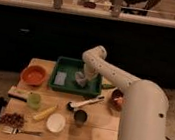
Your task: Wipe tray with towel
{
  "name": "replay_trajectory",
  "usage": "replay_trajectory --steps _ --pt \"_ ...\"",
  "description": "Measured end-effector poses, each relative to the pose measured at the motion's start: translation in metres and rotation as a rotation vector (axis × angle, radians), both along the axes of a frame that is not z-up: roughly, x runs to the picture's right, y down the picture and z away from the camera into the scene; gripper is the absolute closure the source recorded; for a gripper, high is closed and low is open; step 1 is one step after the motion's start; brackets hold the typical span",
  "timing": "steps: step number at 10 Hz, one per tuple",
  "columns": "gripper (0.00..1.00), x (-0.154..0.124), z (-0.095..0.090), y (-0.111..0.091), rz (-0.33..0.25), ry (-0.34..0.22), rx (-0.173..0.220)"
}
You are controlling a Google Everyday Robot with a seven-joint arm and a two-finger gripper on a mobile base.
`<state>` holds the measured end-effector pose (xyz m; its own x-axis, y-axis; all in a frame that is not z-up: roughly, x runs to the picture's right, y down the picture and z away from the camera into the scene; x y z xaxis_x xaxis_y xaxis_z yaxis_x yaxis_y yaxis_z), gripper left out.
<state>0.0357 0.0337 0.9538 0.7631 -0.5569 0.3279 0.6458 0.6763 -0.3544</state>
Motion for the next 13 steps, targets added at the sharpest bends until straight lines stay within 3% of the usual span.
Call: replay_trajectory --steps 3,6,8,10,13 --pt "0.97 -0.024 0.003 0.001 -0.041 -0.02 -0.005" --pt "0.97 -0.05 0.0 0.022 -0.12 -0.072 -0.032" --pt "0.97 -0.047 -0.002 0.037 -0.145 -0.087 -0.051" --pt "0.97 -0.031 -0.007 0.051 -0.135 -0.079 -0.062" --pt "0.97 0.006 -0.004 0.039 -0.068 -0.013 -0.034"
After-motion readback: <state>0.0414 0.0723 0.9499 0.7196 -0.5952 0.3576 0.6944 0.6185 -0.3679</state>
